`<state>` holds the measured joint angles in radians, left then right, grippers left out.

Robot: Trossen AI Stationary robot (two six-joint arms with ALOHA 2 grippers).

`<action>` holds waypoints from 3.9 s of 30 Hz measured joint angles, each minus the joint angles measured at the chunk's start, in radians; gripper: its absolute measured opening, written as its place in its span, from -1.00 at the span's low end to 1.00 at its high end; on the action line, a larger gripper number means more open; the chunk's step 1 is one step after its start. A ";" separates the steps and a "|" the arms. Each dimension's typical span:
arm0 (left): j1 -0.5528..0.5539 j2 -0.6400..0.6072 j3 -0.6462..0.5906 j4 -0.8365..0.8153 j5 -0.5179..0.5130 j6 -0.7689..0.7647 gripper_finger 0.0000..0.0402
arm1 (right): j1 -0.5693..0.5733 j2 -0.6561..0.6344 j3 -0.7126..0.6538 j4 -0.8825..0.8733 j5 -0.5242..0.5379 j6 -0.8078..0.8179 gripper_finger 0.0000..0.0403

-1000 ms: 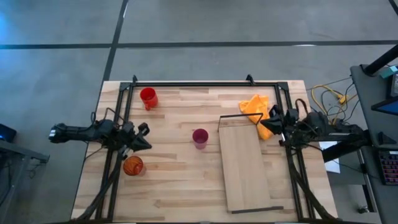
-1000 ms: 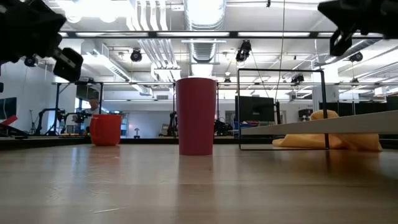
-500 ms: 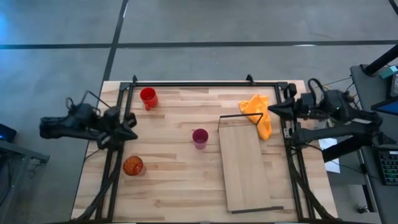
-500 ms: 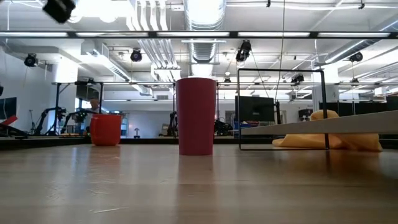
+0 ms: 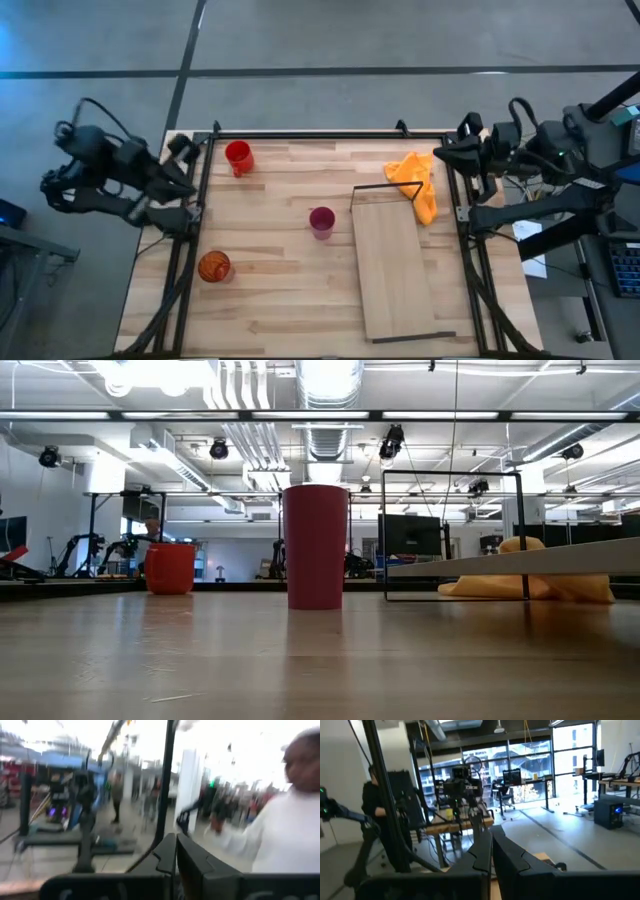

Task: Stack small to large cups/mugs on shelf
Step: Put the red mug on the shelf

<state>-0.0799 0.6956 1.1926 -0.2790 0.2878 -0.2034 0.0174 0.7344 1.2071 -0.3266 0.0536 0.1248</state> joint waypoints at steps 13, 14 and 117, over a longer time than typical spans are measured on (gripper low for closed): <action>0.000 -0.032 -0.011 0.288 -0.052 -0.132 -1.00 | 0.000 0.107 0.161 0.001 0.000 -0.042 -0.96; 0.000 -0.039 -0.011 0.233 -0.101 -0.125 -1.00 | 0.000 0.112 0.164 0.001 0.000 -0.063 -0.96; 0.820 0.894 -0.014 -0.747 -0.533 0.037 -0.36 | 0.000 0.235 0.161 -0.272 -0.001 0.083 -0.96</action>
<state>0.7397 1.5894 1.1790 -1.0262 -0.2455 -0.1661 0.0174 0.9695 1.3685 -0.5983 0.0525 0.2081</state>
